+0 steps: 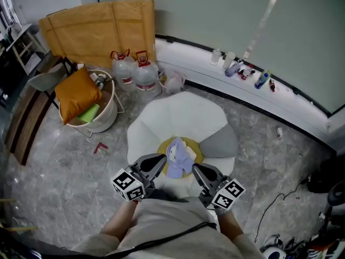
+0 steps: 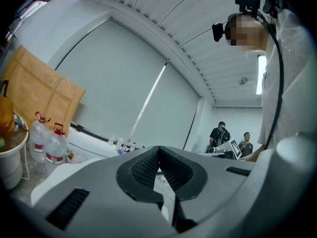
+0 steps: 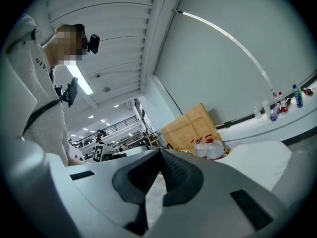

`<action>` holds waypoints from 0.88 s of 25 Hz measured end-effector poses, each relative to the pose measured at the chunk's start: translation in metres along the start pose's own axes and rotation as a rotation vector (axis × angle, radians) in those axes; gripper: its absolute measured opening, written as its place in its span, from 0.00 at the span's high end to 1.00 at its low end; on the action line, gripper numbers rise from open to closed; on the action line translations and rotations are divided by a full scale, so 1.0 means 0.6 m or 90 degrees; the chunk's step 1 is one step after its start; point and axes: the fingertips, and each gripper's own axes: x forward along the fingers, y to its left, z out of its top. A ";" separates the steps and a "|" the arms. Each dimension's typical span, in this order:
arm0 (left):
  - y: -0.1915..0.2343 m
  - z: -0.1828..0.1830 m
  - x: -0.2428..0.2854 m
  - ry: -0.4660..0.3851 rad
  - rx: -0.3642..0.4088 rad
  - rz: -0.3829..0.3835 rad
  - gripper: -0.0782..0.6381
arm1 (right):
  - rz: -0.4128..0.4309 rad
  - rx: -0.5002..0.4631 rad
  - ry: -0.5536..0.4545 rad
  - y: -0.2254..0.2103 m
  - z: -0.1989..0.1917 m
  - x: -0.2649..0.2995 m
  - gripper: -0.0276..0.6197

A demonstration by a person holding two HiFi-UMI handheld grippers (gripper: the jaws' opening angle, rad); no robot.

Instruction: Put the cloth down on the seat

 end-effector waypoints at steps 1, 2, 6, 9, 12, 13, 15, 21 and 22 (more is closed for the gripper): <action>0.001 0.001 0.001 0.000 -0.002 -0.001 0.87 | -0.001 0.000 0.000 -0.001 0.000 0.002 0.93; 0.003 0.000 0.001 0.000 -0.003 -0.002 0.87 | -0.002 0.001 0.001 -0.001 0.000 0.003 0.93; 0.007 0.001 0.004 0.002 -0.004 -0.007 0.87 | -0.003 0.000 0.005 -0.003 0.000 0.008 0.93; 0.016 -0.002 0.000 0.006 -0.011 -0.006 0.87 | -0.005 0.000 0.012 -0.005 -0.006 0.014 0.93; 0.022 -0.004 -0.002 0.008 -0.016 -0.005 0.87 | -0.007 0.001 0.016 -0.007 -0.011 0.017 0.93; 0.024 -0.005 -0.002 0.008 -0.016 -0.006 0.87 | -0.008 0.001 0.017 -0.009 -0.011 0.017 0.93; 0.027 -0.005 0.000 0.008 -0.015 -0.009 0.87 | -0.010 0.003 0.019 -0.012 -0.010 0.020 0.93; 0.039 0.010 0.002 0.011 -0.017 -0.007 0.87 | -0.006 0.006 0.022 -0.015 -0.007 0.038 0.93; 0.043 0.014 0.003 0.011 -0.017 -0.005 0.87 | -0.005 0.006 0.022 -0.017 -0.006 0.043 0.93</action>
